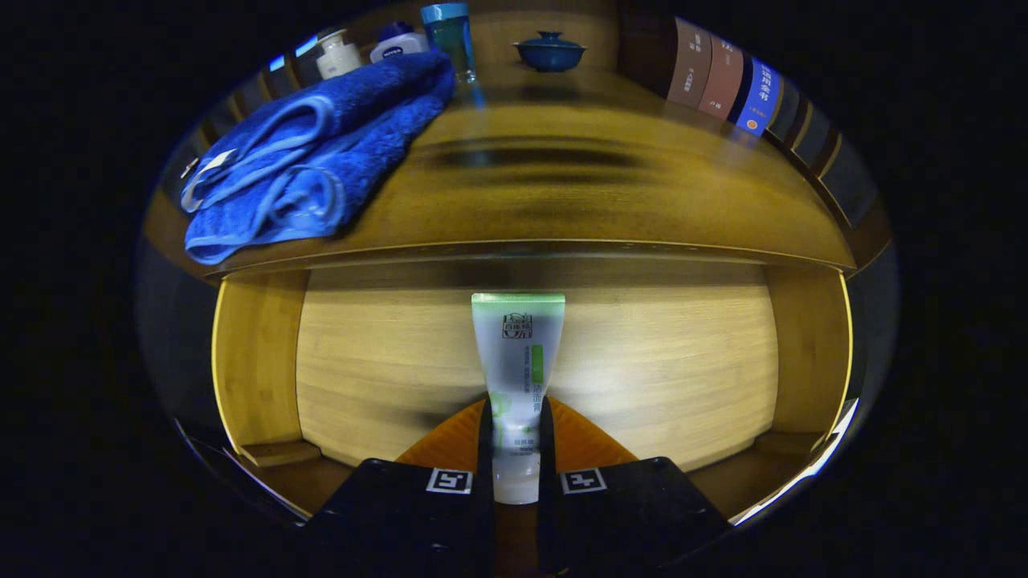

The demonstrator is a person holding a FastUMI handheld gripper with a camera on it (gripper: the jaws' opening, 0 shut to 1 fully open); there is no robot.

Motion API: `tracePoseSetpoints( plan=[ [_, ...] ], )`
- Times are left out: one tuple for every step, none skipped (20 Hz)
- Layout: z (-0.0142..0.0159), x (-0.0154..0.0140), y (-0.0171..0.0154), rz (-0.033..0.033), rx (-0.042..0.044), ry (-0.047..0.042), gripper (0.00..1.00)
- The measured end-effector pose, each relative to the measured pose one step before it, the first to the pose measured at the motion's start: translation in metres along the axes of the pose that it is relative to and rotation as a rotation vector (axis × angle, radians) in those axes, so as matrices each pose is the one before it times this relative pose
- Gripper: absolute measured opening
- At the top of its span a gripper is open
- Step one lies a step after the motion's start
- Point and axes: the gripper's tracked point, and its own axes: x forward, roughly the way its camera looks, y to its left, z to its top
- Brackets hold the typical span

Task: Pull open the drawer, take out the items inside it, and place them on the countertop above the cabinet.

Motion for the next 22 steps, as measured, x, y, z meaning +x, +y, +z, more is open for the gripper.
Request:
tracePoseSetpoints(
  plan=[
    [-0.0032, -0.0087, 0.00171, 0.01226, 0.00295, -0.0012, 0.25],
    [-0.00141, -0.00843, 0.00215, 0.01526, 0.0109, -0.00415, 0.25],
    [0.00003, -0.00847, -0.0002, 0.00806, 0.01294, -0.005, 0.25],
    [0.00229, -0.00809, -0.0014, -0.00244, 0.01866, -0.01116, 0.25],
    [0.00308, -0.00794, -0.00238, -0.0026, 0.00031, -0.01088, 0.25],
    [0.0034, -0.00943, -0.00125, -0.00118, -0.00585, -0.0112, 0.25],
    [0.00383, -0.00767, -0.00007, 0.00328, -0.0034, -0.00981, 0.25],
    [0.00336, -0.00719, 0.0014, 0.00736, -0.00073, -0.00659, 0.25],
    [0.00369, -0.00705, 0.00095, 0.01164, -0.00016, -0.00314, 0.25],
    [0.00401, -0.00715, 0.00127, 0.00973, 0.00028, 0.00163, 0.25],
    [0.00497, -0.00578, -0.00019, 0.00613, -0.0003, 0.00088, 0.25],
    [0.00691, -0.00514, -0.00077, 0.00339, 0.00127, -0.00475, 0.25],
    [0.00927, -0.00335, -0.00142, 0.0, 0.00481, -0.00539, 0.25],
    [0.00982, -0.0019, -0.00067, -0.00099, 0.00824, -0.00594, 0.25],
    [0.01209, 0.00004, -0.00149, -0.00156, 0.01125, -0.006, 0.25],
    [0.01212, 0.0007, -0.00201, -0.0055, 0.00699, -0.0062, 0.25],
    [0.01301, 0.00258, -0.00322, -0.01093, 0.00161, -0.00378, 0.25],
    [0.01168, 0.00439, -0.00244, -0.01075, -0.00304, -0.00275, 0.25],
    [0.01107, 0.00687, -0.00277, -0.01154, -0.00165, 0.00483, 0.25],
    [0.00667, 0.00527, -0.00084, -0.00495, 0.00225, 0.00586, 0.25],
    [0.00679, 0.0069, 0.00024, -0.0007, 0.00505, 0.00876, 0.25],
    [0.00587, 0.01203, 0.00056, 0.00117, 0.0049, 0.01079, 0.25]
  ],
)
